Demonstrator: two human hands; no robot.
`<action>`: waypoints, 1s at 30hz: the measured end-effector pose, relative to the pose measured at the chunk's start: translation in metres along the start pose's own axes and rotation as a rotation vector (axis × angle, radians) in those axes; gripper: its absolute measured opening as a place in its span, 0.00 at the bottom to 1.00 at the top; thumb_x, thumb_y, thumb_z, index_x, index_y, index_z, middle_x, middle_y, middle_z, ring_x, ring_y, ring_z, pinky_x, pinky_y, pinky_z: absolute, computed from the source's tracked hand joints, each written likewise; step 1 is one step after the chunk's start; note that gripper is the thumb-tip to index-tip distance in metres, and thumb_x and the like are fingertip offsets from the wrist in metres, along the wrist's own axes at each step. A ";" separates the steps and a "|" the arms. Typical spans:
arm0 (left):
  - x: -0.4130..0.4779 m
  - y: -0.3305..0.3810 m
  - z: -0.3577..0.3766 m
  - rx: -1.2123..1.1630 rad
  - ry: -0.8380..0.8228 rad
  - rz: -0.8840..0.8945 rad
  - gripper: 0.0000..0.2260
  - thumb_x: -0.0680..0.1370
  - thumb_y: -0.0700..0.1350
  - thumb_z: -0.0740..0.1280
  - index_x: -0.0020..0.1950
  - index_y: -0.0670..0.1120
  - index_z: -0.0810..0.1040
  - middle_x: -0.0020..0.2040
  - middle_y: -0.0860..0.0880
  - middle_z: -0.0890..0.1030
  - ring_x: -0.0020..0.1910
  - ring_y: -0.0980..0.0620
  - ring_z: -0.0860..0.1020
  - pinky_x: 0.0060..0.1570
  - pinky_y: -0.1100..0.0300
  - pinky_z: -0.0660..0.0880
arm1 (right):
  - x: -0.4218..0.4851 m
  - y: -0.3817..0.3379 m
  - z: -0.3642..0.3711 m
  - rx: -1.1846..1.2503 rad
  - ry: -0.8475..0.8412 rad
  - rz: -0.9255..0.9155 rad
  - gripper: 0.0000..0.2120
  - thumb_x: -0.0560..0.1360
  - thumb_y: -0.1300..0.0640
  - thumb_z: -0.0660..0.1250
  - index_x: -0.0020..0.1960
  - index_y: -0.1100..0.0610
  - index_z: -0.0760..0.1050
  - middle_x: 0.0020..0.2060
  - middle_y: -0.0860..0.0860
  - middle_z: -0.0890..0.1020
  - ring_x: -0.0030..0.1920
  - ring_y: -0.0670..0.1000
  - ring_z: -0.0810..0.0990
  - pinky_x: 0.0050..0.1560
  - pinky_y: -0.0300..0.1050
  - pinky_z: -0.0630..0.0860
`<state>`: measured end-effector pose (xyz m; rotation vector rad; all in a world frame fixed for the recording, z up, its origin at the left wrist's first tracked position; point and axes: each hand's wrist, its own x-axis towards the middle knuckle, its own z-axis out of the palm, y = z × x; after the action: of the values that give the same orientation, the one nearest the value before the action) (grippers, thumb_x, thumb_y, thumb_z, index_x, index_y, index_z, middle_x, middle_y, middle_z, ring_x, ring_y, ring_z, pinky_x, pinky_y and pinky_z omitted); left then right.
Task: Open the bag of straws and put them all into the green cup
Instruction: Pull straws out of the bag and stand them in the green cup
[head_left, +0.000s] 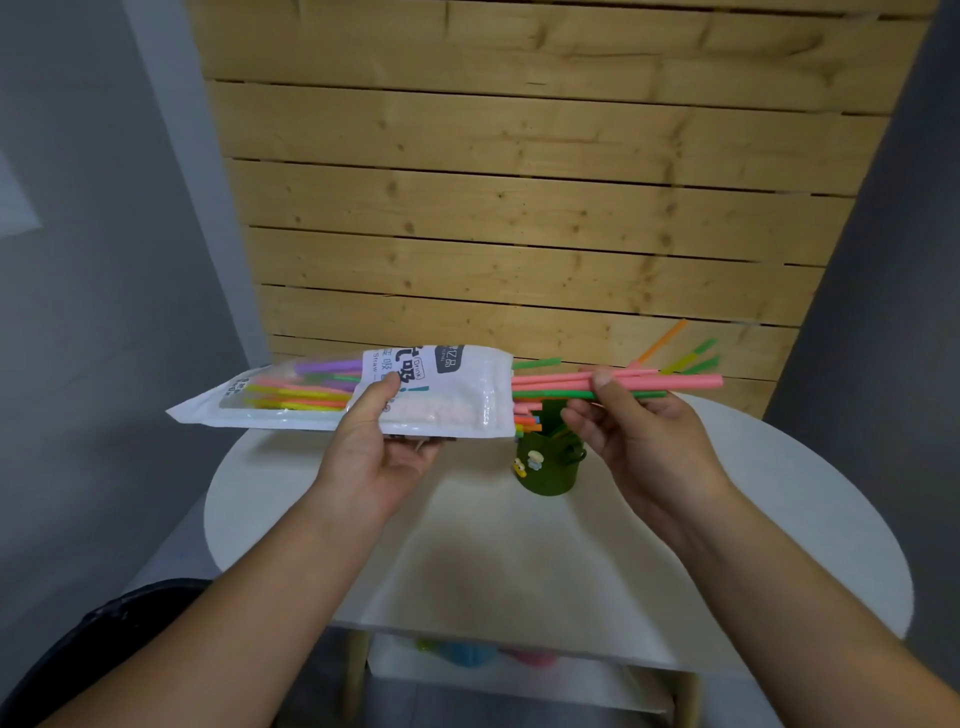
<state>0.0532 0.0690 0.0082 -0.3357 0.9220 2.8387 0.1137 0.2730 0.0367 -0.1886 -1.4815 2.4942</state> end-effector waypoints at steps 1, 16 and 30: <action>0.001 0.000 0.000 0.004 0.008 0.005 0.04 0.78 0.39 0.70 0.51 0.46 0.81 0.46 0.46 0.88 0.43 0.46 0.87 0.42 0.48 0.83 | 0.001 -0.001 0.000 0.019 0.016 0.007 0.07 0.79 0.61 0.66 0.49 0.63 0.81 0.37 0.54 0.86 0.39 0.48 0.85 0.43 0.38 0.82; 0.013 0.024 -0.015 -0.043 0.098 0.084 0.04 0.78 0.39 0.70 0.51 0.46 0.80 0.42 0.47 0.88 0.39 0.49 0.87 0.36 0.50 0.84 | 0.012 -0.029 -0.029 0.055 0.142 -0.015 0.06 0.79 0.62 0.66 0.49 0.64 0.80 0.42 0.56 0.83 0.37 0.47 0.85 0.42 0.38 0.82; 0.032 0.031 -0.032 -0.025 0.168 0.147 0.08 0.78 0.41 0.69 0.56 0.49 0.79 0.39 0.50 0.88 0.44 0.50 0.86 0.43 0.49 0.84 | 0.013 -0.060 -0.079 -0.074 0.233 -0.137 0.06 0.79 0.61 0.66 0.47 0.62 0.80 0.37 0.52 0.84 0.38 0.47 0.82 0.44 0.37 0.81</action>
<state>0.0211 0.0273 -0.0072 -0.5384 0.9797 2.9951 0.1270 0.3708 0.0516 -0.3644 -1.4394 2.2274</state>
